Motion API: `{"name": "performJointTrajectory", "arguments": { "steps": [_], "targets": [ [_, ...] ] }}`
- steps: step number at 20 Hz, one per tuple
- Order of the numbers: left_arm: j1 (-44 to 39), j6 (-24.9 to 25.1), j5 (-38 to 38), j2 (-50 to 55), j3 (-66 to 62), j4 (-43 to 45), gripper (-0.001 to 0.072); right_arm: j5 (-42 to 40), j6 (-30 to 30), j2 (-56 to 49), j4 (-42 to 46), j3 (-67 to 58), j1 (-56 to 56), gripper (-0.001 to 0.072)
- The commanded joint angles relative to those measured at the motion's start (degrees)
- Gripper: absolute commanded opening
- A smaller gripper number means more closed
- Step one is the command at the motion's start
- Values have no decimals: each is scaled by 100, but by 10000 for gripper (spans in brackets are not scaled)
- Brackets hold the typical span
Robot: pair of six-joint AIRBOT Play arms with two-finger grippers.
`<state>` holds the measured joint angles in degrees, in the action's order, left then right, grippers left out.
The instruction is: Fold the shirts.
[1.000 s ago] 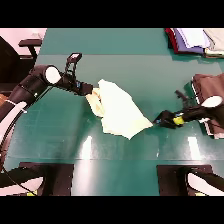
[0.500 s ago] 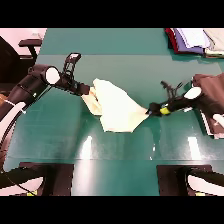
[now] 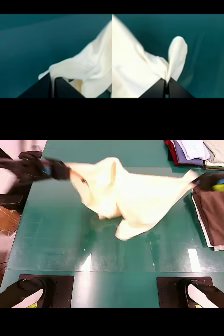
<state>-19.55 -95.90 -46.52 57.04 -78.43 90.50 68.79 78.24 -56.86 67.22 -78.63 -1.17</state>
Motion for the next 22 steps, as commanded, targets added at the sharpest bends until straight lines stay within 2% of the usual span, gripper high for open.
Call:
{"name": "performJointTrajectory", "arguments": {
  "steps": [1,7,11,13,17,19,22],
  "targets": [
    [7,-11,184,-962,-699,-15,26,372,-35,695,197,-1058,361,12],
    [7,-4,-299,-1829,-2170,-393,25,758,-33,1154,195,-2850,1080,12],
    [7,57,-566,-1840,-2667,-321,25,1423,-28,555,173,-4266,1445,11],
    [7,55,-984,-1663,-2649,76,25,1486,31,166,127,-4590,1445,11],
    [7,190,-2599,-437,-2599,964,27,1585,79,-566,-105,-3753,1335,11],
    [7,203,-2736,291,-2253,999,27,1639,79,-1080,-81,-3130,973,10],
    [7,136,-2424,1434,-1322,863,26,1563,79,-2048,461,-2524,208,11]
  ]
}}
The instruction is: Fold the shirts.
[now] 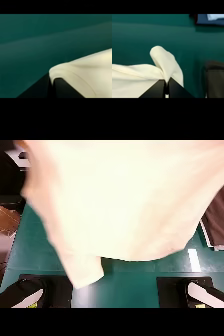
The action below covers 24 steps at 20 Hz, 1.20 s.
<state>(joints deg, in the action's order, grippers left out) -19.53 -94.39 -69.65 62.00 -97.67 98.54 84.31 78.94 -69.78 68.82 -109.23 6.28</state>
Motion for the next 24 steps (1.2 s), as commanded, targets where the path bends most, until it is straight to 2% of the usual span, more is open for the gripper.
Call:
{"name": "performJointTrajectory", "arguments": {
  "steps": [1,4,8,9,10,11,14,17,20,24],
  "targets": [
    [4,-13,83,1298,848,2,27,-50,9,-1128,542,638,-793,11],
    [7,46,693,2299,1113,271,28,-332,9,-2103,732,581,-1290,11],
    [57,33,1388,2706,1088,691,30,-245,17,-3049,728,-221,-1513,14],
    [138,31,1401,2706,1049,651,79,-120,94,-3206,719,-468,-1513,72],
    [258,-2,1368,2704,994,599,342,26,120,-3329,719,-717,-1482,312],
    [404,-81,1211,2704,909,525,448,168,120,-3397,623,-887,-1451,399],
    [940,-105,404,2660,658,-7,448,234,109,-3099,-372,-461,-1126,399],
    [1574,284,-293,2435,758,-1154,447,269,-28,-2385,-986,680,-721,399],
    [2063,638,-319,1836,1707,-1969,448,166,-315,-1469,-1445,2090,-407,398],
    [2380,704,-59,750,3735,-2240,449,-90,-459,-511,-1950,3488,-195,398]
  ]
}}
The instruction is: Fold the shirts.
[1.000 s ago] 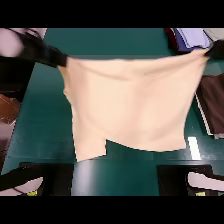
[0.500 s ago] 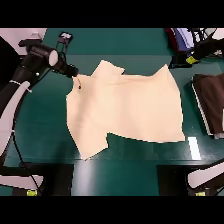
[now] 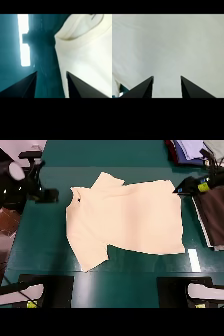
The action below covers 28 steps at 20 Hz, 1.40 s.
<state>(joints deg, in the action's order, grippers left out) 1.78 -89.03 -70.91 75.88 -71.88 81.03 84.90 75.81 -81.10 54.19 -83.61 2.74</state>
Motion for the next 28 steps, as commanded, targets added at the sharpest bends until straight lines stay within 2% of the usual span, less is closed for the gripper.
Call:
{"name": "performJointTrajectory", "arguments": {
  "steps": [1,4,9,12,14,15,16,17,19,22,23,24,28],
  "targets": [
    [249,267,149,-852,1631,-501,449,-199,-153,776,-516,1132,162,398],
    [249,289,479,-1250,2859,-1029,449,-404,-155,1152,-514,1602,127,398],
    [247,1158,1373,-1270,3746,-2601,448,-393,-153,1408,-509,1777,129,398],
    [105,1150,1655,-1266,3825,-2660,447,-396,-155,1547,-498,1777,142,398],
    [-184,1099,1853,-1266,3825,-2664,411,-431,-153,1628,-472,1777,155,398],
    [-286,968,1932,-1268,3818,-2662,208,-382,-153,1668,-407,1779,188,398],
    [-304,942,1950,-1268,3794,-2664,47,-271,-153,1681,-280,1779,260,398],
    [-304,903,1943,-1268,3744,-2645,26,-87,-151,1679,-66,1786,378,398],
    [-304,826,1784,-1322,3574,-2535,25,264,-76,1681,490,2013,789,397],
    [-304,831,1696,-1580,3403,-2479,25,337,48,1788,1152,2959,1652,413],
    [-304,835,1685,-1659,3362,-2463,25,358,48,1794,1193,3292,1954,492],
    [-304,837,1690,-1711,3346,-2470,25,385,52,1794,1187,3637,2277,522],
    [-304,844,1591,-1770,3344,-2468,26,282,83,1794,1187,4640,2852,519]
  ]
}}
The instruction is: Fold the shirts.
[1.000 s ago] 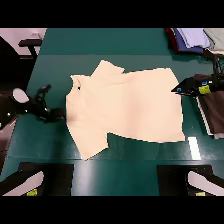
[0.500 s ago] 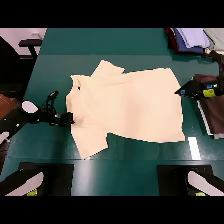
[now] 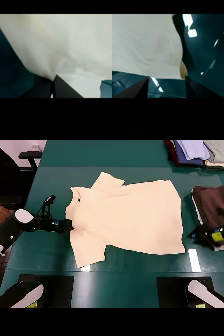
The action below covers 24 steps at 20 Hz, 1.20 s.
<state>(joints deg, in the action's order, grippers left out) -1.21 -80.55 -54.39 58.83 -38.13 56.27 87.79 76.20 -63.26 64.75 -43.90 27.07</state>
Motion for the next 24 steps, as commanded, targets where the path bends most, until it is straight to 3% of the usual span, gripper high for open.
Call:
{"name": "performJointTrajectory", "arguments": {
  "steps": [1,6,7,11,16,20,24],
  "targets": [
    [-4,-4,-61,-66,-31,9,26,-101,107,11,92,874,393,516],
    [-4,-4,-66,-68,-31,9,26,-774,184,11,-201,1440,-378,498],
    [-4,-4,-66,-68,-31,9,26,-999,225,9,-295,1445,-568,459],
    [-4,-50,-125,-96,-35,9,25,-1637,214,15,-350,1161,-1163,25],
    [-4,-251,-367,-1110,-710,249,25,-1360,188,330,-352,-348,-1628,13],
    [-4,-262,-522,-1891,-2496,352,25,-1432,186,1147,-323,-2347,-1672,13],
    [-4,-350,-715,-2006,-4767,352,25,-1425,184,1622,-308,-4531,-1650,13]
  ]
}}
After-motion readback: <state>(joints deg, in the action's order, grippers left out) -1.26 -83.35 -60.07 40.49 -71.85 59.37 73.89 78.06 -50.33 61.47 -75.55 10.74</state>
